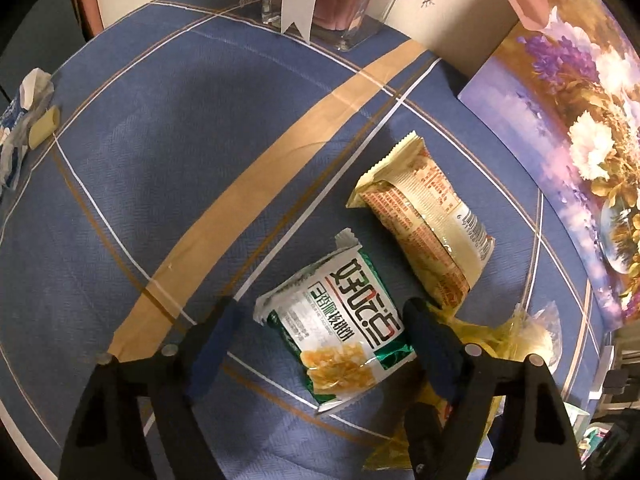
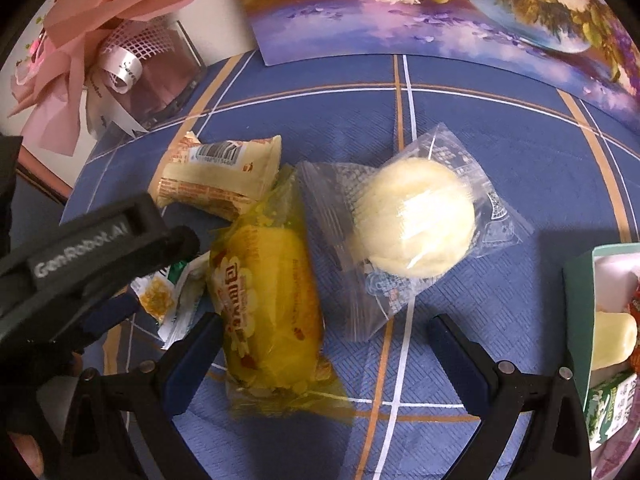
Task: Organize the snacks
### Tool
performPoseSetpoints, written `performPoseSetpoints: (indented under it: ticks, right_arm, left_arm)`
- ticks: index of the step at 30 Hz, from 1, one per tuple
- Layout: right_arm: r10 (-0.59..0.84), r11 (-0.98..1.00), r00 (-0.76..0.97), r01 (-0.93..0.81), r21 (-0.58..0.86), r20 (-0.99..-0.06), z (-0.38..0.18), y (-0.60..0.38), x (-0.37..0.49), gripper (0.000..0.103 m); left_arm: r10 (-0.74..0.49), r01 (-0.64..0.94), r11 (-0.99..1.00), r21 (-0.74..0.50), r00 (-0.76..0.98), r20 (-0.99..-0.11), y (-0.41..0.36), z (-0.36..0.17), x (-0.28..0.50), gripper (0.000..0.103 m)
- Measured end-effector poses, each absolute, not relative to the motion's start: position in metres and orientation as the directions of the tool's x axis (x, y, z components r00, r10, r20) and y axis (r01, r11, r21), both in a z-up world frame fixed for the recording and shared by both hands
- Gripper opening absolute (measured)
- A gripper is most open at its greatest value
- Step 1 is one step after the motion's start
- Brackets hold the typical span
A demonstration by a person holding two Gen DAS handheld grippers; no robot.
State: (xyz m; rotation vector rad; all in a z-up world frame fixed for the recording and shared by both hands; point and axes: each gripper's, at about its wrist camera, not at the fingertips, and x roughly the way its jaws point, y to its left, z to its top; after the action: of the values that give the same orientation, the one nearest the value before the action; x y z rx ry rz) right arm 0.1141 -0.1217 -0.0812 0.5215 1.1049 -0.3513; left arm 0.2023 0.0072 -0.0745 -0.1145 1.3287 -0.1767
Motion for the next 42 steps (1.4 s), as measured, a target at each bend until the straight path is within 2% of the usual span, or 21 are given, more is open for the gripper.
performPoseSetpoints:
  ticks: [2, 7, 10, 13, 17, 21, 31, 42]
  right_arm:
    - [-0.021, 0.831, 0.410, 0.513, 0.212, -0.912, -0.082, -0.120, 0.118, 0.103]
    - [-0.024, 0.832, 0.414, 0.513, 0.211, -0.910, -0.083, -0.121, 0.118, 0.103]
    - [-0.023, 0.826, 0.422, 0.519, 0.221, -0.907, -0.083, -0.123, 0.116, 0.102]
    - [-0.023, 0.819, 0.433, 0.524, 0.231, -0.901, -0.078, -0.128, 0.105, 0.096]
    - [-0.019, 0.812, 0.448, 0.528, 0.248, -0.894, -0.073, -0.132, 0.102, 0.076]
    - [-0.006, 0.810, 0.463, 0.523, 0.267, -0.886, -0.069, -0.132, 0.101, 0.050]
    - [-0.002, 0.800, 0.471, 0.529, 0.281, -0.882, -0.055, -0.136, 0.092, 0.046]
    - [-0.001, 0.769, 0.516, 0.548, 0.329, -0.856, -0.010, -0.149, 0.044, 0.045]
  left_arm:
    - [-0.190, 0.063, 0.982, -0.180, 0.227, -0.955, 0.007, -0.074, 0.202, 0.081]
    - [-0.174, 0.042, 0.985, -0.169, 0.222, -0.959, 0.015, -0.074, 0.202, 0.066]
    - [-0.180, 0.034, 0.984, -0.177, 0.220, -0.959, 0.019, -0.075, 0.202, 0.063]
    - [-0.173, 0.031, 0.985, -0.170, 0.219, -0.960, 0.021, -0.075, 0.201, 0.058]
    - [-0.180, 0.022, 0.983, -0.180, 0.212, -0.961, 0.027, -0.075, 0.201, 0.054]
    - [-0.182, 0.019, 0.983, -0.182, 0.203, -0.962, 0.034, -0.075, 0.200, 0.053]
    - [-0.177, 0.014, 0.984, -0.177, 0.193, -0.965, 0.025, -0.068, 0.203, 0.053]
    - [-0.250, 0.086, 0.968, -0.236, 0.244, -0.937, -0.004, -0.019, 0.165, 0.053]
